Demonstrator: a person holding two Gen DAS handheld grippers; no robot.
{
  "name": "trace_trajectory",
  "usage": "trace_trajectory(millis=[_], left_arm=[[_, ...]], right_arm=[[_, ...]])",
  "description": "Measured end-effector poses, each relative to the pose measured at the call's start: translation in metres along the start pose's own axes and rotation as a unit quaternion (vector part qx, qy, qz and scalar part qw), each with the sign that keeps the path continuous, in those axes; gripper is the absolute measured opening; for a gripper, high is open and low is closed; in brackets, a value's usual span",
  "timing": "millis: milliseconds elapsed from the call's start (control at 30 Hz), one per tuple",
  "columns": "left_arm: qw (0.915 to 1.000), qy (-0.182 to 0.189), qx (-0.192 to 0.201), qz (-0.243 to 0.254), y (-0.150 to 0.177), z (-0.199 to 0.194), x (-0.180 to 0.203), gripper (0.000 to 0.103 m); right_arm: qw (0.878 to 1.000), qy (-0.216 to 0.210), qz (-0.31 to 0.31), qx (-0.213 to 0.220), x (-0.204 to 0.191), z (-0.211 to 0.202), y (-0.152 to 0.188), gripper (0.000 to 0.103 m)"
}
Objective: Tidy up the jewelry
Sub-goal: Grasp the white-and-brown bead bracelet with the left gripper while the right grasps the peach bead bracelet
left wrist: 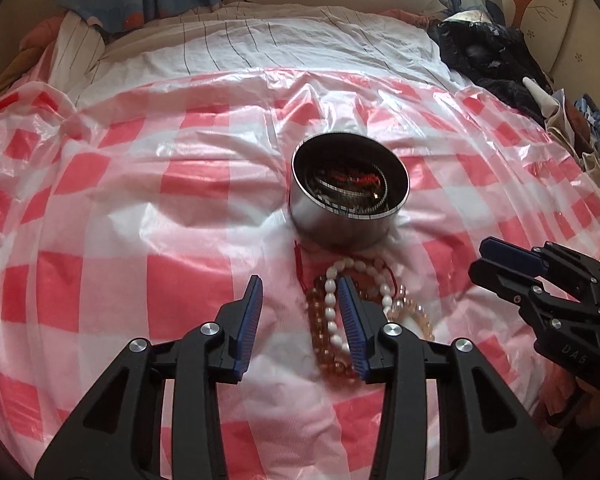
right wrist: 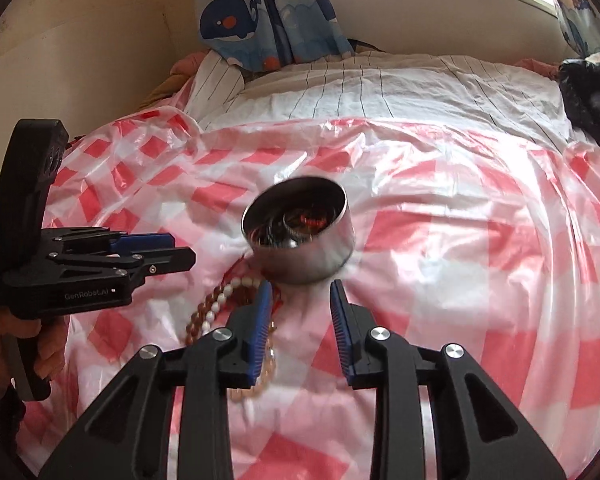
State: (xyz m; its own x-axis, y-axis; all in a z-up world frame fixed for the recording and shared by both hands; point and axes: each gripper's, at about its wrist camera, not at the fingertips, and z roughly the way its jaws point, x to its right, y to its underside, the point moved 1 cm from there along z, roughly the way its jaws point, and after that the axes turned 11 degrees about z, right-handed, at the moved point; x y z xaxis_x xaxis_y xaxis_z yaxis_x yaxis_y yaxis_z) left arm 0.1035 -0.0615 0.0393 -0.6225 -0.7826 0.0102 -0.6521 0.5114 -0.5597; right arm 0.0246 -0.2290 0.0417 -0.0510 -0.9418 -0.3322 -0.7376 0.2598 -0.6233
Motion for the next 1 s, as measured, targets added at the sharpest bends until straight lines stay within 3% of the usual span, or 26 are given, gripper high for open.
trace_trajectory(millis=[333,533,600,633,667,767,933,1000], left_arm=[[0.9988,-0.019,-0.017,0.041,0.000,0.012,0.022,0.037],[0.9969,-0.038,-0.023,0.064,-0.001,0.011,0.026,0.043],[0.9964,-0.043,-0.028,0.068,0.000,0.012,0.026,0.044],[0.9961,-0.045,-0.032,0.068,0.000,0.013,0.025,0.044],[0.9957,-0.049,-0.036,0.071,0.001,0.014,0.023,0.044],[0.9938,-0.056,-0.053,0.080,0.004,0.019,0.021,0.044],[0.9931,-0.037,-0.067,0.089,0.008,0.028,0.024,0.044],[0.9935,-0.033,-0.062,0.090,0.008,0.030,0.027,0.044]], right_arm=[[0.999,-0.010,-0.017,-0.046,-0.009,0.019,0.022,0.030],[0.995,0.015,-0.051,-0.079,-0.022,0.043,0.031,0.031],[0.993,0.028,-0.070,-0.085,-0.025,0.047,0.034,0.025],[0.993,0.040,-0.078,-0.084,-0.025,0.046,0.033,0.013],[0.992,0.054,-0.082,-0.079,-0.022,0.044,0.033,0.008],[0.990,0.098,-0.079,-0.058,-0.005,0.034,0.026,0.008],[0.992,0.099,-0.050,-0.054,0.011,0.029,0.018,0.008],[0.992,0.101,-0.052,-0.060,0.010,0.032,0.019,0.017]])
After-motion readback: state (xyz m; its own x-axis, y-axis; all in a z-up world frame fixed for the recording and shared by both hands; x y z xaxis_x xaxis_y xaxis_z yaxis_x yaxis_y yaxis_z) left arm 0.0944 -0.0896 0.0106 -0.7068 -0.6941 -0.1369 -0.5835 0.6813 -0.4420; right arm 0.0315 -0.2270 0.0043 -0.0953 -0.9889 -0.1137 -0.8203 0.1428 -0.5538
